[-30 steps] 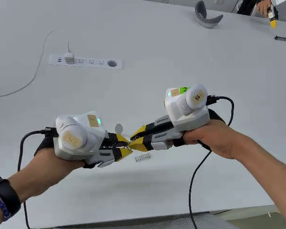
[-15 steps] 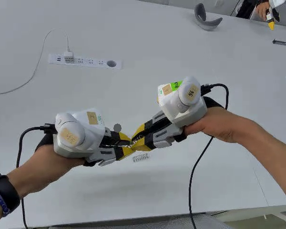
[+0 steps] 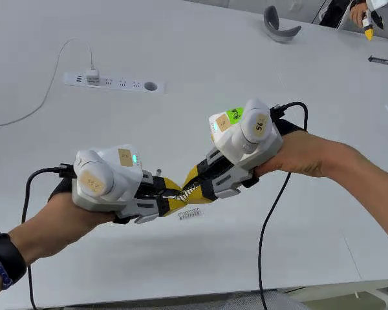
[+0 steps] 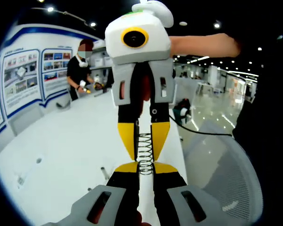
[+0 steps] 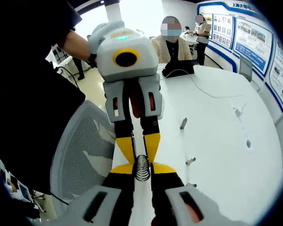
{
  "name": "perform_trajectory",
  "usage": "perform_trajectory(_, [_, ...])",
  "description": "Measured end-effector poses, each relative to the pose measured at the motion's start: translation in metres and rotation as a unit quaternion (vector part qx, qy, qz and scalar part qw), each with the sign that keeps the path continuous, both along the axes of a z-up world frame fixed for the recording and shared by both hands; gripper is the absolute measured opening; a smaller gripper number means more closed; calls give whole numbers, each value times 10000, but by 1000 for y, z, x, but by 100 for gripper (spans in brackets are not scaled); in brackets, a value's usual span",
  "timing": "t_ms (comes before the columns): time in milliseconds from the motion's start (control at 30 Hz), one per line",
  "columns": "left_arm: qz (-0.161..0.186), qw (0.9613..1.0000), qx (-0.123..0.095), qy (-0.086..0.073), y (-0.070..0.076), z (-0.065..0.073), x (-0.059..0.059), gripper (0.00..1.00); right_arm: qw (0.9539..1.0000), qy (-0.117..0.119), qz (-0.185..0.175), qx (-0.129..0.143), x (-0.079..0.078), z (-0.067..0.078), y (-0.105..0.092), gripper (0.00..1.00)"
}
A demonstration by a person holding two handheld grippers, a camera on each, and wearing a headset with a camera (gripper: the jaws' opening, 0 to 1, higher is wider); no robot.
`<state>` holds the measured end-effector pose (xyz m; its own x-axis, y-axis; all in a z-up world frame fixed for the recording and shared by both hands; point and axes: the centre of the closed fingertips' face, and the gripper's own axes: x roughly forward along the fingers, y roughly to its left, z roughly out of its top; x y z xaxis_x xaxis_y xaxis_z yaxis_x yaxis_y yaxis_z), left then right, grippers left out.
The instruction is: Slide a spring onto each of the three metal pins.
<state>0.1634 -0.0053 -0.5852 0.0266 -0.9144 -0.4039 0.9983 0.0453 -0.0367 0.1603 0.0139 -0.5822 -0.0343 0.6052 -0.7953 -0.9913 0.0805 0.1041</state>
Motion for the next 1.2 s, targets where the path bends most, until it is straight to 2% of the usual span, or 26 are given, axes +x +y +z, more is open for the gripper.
perform_trajectory(267, [-75, 10000, 15, 51, 1, -4, -4, 9, 9999, -6, 161, -18, -6, -3, 1, 12])
perform_trajectory(367, [-48, 10000, 13, 58, 1, -7, -3, 10, 9999, -44, 132, -1, -4, -6, 2, 12])
perform_trajectory(433, [-36, 9999, -1, 118, 1, -8, -3, 10, 10000, -9, 60, 35, -4, -7, 2, 12])
perform_trajectory(700, [59, 9996, 190, 186, 2, -28, -5, 14, 9999, 93, 20, -39, -7, -18, 3, 12])
perform_trajectory(800, [219, 9991, 242, 260, 5, -34, -4, 19, 9999, 102, -31, -69, -5, -20, 2, 12])
perform_trajectory(933, [465, 9979, 270, 363, 12, -44, 0, 20, 9996, 102, -184, -198, -1, -29, -5, 12])
perform_trajectory(1200, [848, 9949, 329, 430, 27, -54, 8, 25, 9985, 74, -473, -272, 7, -41, -16, 12])
